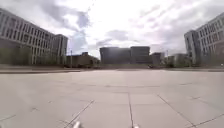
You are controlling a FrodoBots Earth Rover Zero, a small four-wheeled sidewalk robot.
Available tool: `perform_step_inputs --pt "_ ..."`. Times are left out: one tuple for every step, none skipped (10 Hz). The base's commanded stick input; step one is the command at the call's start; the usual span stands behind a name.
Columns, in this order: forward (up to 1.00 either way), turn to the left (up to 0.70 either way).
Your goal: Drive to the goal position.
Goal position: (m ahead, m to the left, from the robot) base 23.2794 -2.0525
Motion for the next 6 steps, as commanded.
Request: perform_step_inputs --pt "0.70 0.00" --pt "0.70 0.00" --pt "0.70 0.00" --pt "0.70 0.00" --pt "0.70 0.00" --pt "0.70 0.00"
